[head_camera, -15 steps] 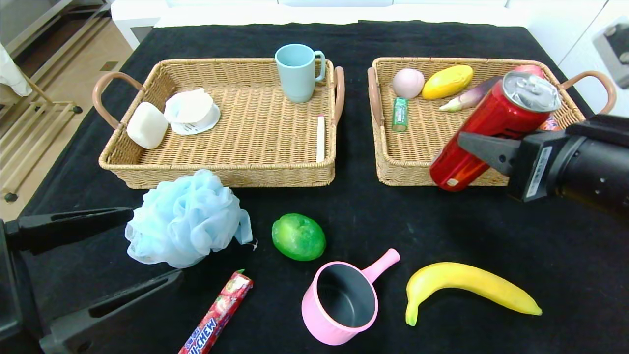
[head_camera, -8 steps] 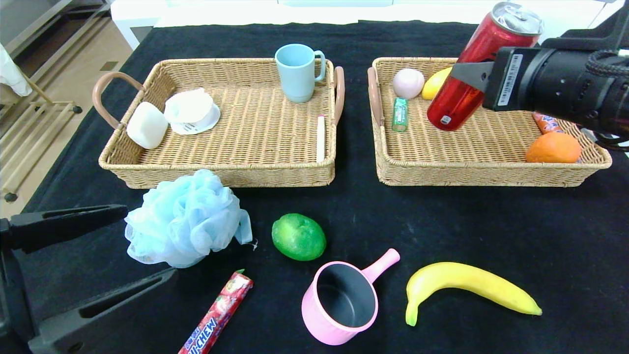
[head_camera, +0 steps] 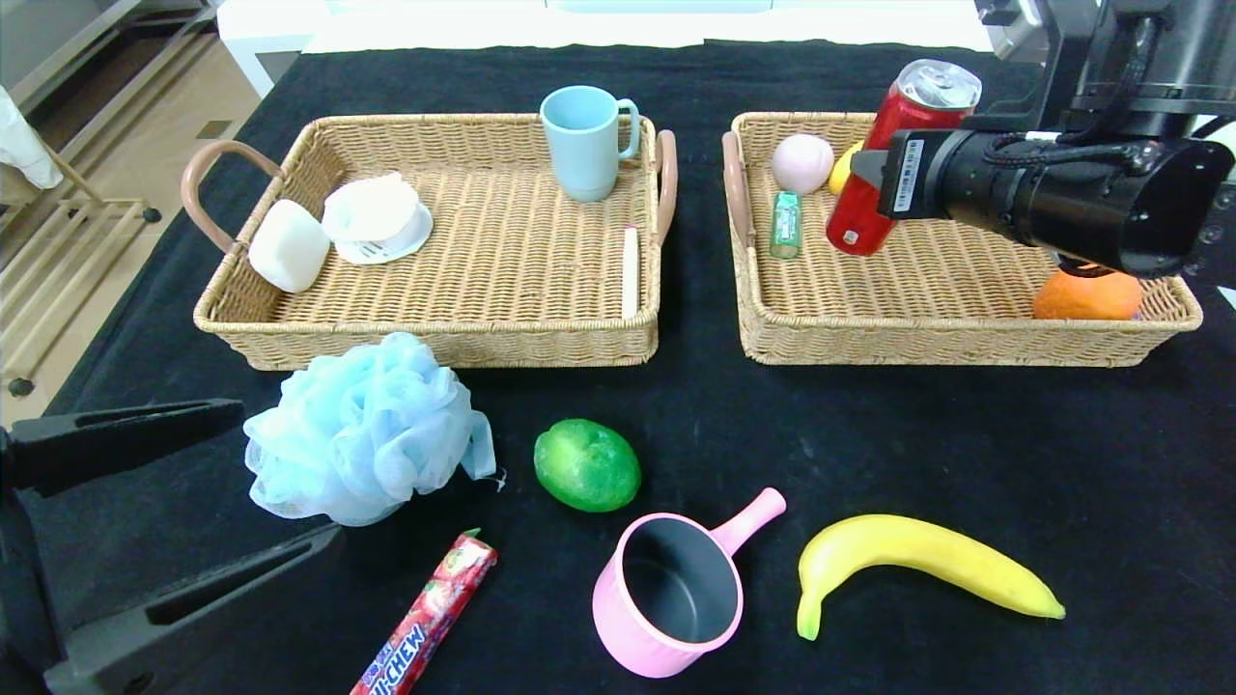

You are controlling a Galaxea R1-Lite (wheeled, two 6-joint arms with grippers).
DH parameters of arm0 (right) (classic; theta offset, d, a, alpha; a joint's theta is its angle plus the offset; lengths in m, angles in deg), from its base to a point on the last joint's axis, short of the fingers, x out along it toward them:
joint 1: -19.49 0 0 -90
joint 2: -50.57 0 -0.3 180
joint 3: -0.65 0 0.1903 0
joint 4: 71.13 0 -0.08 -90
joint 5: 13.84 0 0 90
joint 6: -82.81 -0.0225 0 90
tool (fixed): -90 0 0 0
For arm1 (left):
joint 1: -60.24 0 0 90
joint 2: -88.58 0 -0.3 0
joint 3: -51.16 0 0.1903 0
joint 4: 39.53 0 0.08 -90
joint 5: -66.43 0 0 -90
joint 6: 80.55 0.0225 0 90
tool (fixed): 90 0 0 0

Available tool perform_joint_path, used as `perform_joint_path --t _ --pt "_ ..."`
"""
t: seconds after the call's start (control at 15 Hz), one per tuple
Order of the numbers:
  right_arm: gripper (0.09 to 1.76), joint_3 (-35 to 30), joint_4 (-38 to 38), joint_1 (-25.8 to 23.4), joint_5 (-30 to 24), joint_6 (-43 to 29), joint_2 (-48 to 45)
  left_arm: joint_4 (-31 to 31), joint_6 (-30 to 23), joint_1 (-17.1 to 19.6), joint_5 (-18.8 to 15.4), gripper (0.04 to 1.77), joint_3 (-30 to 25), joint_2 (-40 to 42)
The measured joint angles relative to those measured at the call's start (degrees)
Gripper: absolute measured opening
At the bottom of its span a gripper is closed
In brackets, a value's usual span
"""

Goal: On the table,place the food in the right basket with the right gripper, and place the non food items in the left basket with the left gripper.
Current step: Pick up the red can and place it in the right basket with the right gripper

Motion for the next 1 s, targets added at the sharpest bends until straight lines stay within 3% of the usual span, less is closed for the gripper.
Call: perform_joint_path --t 0.8,1.0 --pt "1.0 7.34 1.4 -2.23 -0.26 -0.09 8.66 0.02 0.52 -0.15 -0.13 1.72 -0.22 -0.09" --pt "1.22 7.58 1.6 -2.86 -0.26 0.05 8.83 0.02 0.52 -0.15 -0.17 1.72 -0.22 -0.09"
